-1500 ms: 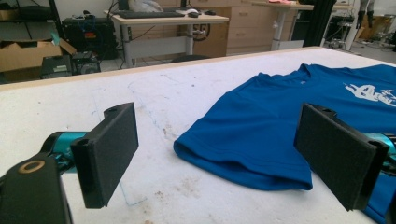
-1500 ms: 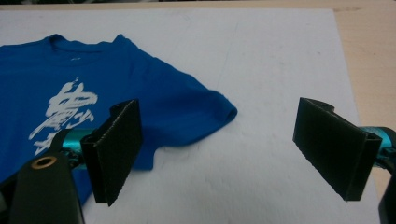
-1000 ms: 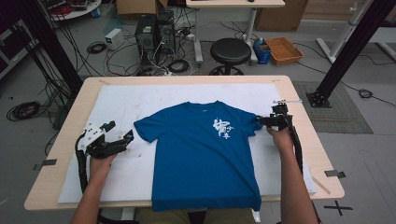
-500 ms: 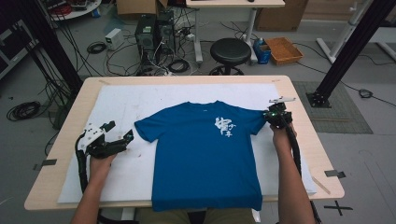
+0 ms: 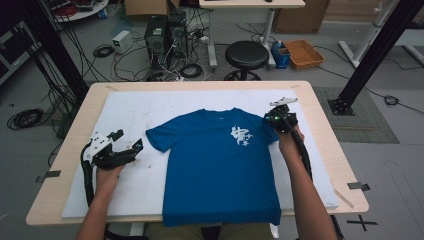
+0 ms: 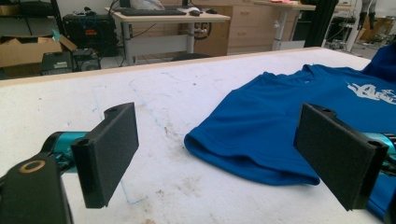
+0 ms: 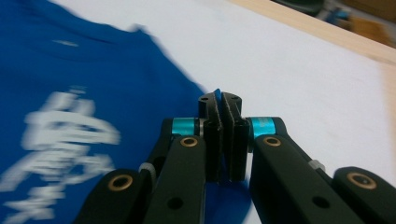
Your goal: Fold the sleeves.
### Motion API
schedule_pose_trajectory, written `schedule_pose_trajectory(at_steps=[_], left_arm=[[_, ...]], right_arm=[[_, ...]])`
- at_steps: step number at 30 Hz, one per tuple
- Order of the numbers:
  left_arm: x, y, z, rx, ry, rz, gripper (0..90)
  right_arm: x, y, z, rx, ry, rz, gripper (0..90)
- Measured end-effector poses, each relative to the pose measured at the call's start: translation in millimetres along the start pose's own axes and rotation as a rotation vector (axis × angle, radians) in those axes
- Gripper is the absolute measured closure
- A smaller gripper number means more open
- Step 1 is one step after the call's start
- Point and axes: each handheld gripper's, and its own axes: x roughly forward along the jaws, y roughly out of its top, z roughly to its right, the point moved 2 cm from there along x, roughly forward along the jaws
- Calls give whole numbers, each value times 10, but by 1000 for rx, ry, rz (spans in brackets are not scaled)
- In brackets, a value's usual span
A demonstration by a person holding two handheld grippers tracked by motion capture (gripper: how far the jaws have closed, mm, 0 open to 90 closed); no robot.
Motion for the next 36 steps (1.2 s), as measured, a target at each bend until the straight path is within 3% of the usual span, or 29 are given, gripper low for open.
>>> schedule_pose_trajectory(at_steps=[7,9,12,13,16,18,20,22,23,26,29,30,31,33,34,36], left_arm=[[3,1,0,1,0,-3,139],[2,1,-3,2,-1,-3,139],[3,1,-4,-1,-1,-1,139],[2,1,-5,0,0,-2,139],[3,1,-2,1,0,-3,139],[4,2,1,1,0,-5,139],[8,2,2,1,2,-5,139],[12,3,2,2,4,-9,139],[13,4,0,6,2,-13,139],[17,4,4,3,6,-19,139],[19,4,4,3,6,-20,139],[19,4,4,3,6,-20,139],[20,4,4,3,7,-20,139],[23,5,5,1,9,-21,139],[24,5,5,0,12,-23,139],[25,7,3,2,15,-27,139]], right_arm=[[25,192,-524,-66,123,-16,862],[41,225,-651,-78,170,-10,790],[-7,261,-730,-80,235,30,651],[-79,273,-706,-77,211,66,616],[-135,258,-615,-51,173,89,612],[-157,207,-512,-33,138,77,621],[-146,116,-433,-16,135,56,677],[-73,-60,-420,-34,178,-15,780],[-73,-60,-420,-34,178,-15,780],[34,-243,-495,-70,266,-87,818],[61,-296,-525,-85,287,-107,818],[66,-332,-539,-93,331,-116,817],[66,-332,-539,-93,331,-116,817],[52,-357,-548,-97,387,-113,811],[18,-362,-522,-72,436,-81,775],[-12,-360,-488,-55,439,-54,757]])
